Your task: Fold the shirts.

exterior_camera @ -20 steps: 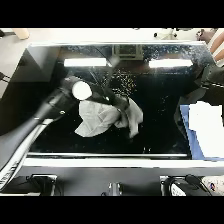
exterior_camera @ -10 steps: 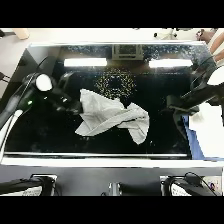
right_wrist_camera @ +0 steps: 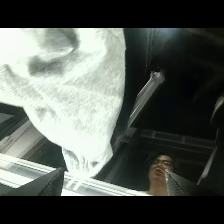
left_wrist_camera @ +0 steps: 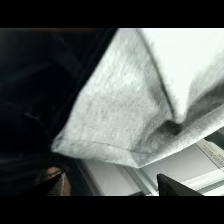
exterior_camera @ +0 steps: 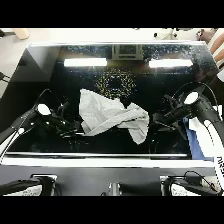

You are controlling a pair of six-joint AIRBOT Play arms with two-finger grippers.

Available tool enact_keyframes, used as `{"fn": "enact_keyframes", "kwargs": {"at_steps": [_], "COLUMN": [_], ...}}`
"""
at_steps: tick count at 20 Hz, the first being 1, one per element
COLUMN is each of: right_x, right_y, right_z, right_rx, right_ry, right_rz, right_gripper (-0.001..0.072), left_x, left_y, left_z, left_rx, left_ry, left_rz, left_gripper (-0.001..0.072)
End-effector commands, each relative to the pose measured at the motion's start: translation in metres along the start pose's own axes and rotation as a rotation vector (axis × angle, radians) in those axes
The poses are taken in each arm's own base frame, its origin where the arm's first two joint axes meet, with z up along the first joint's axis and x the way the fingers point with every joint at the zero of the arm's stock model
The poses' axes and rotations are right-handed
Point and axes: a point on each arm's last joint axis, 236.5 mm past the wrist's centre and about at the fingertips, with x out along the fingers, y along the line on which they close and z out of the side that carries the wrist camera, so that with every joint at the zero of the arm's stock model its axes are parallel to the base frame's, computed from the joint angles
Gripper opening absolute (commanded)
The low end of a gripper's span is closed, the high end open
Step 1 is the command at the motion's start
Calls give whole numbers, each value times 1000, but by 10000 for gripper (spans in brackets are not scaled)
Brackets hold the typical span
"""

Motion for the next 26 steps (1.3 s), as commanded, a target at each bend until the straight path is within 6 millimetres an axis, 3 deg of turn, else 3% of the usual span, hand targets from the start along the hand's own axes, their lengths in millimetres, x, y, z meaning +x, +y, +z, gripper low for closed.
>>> {"fn": "enact_keyframes", "kwargs": {"at_steps": [1,4,6,8,9,10,11,12,13,14,15,16,17,18,19,21,22,23,24,26], "right_x": [13,32,46,61,66,69,68,61,47,22,-15,-60,-120,-183,-255,-380,-424,-451,-466,-471], "right_y": [1,18,26,32,36,37,38,39,42,52,66,83,105,129,158,205,220,228,231,228], "right_z": [4,8,18,25,27,29,33,38,43,52,65,75,80,77,60,0,-36,-70,-98,-127], "right_rx": [-9,-87,-111,-105,-104,-106,-107,-110,-133,-187,-268,-362,-447,-517,-583,-680,-707,-727,-725,-691], "right_ry": [-4,-8,-37,-47,-49,-55,-74,-92,-114,-164,-251,-356,-498,-658,-850,-1238,-1397,-1507,-1570,-1588], "right_rz": [7,-15,-28,-21,-13,-12,-14,-13,-14,-18,-35,-60,-97,-132,-151,-151,-130,-109,-84,-47], "right_gripper": [691,710,710,696,624,433,124,16,16,15,15,15,15,15,16,16,16,16,16,16], "left_x": [14,10,8,7,6,1,-10,-30,-62,-103,-155,-222,-297,-369,-442,-550,-582,-603,-616,-631], "left_y": [-4,-4,-4,-4,-5,-8,-15,-27,-42,-61,-84,-114,-145,-171,-194,-217,-222,-226,-229,-232], "left_z": [21,44,51,52,53,55,62,72,87,100,111,115,108,90,59,-16,-50,-81,-102,-127], "left_rx": [-7,-76,-92,-78,-53,-20,20,80,152,229,304,386,460,517,569,595,602,620,632,647], "left_ry": [-97,-192,-222,-227,-232,-245,-277,-338,-430,-541,-675,-839,-1018,-1188,-1365,-1641,-1733,-1805,-1860,-1931], "left_rz": [-8,-11,-12,-11,-10,-11,-12,-15,-8,2,10,15,11,7,-2,-24,-36,-48,-68,-90], "left_gripper": [515,490,287,27,28,27,26,25,25,25,25,25,25,25,24,25,25,25,24,25]}}
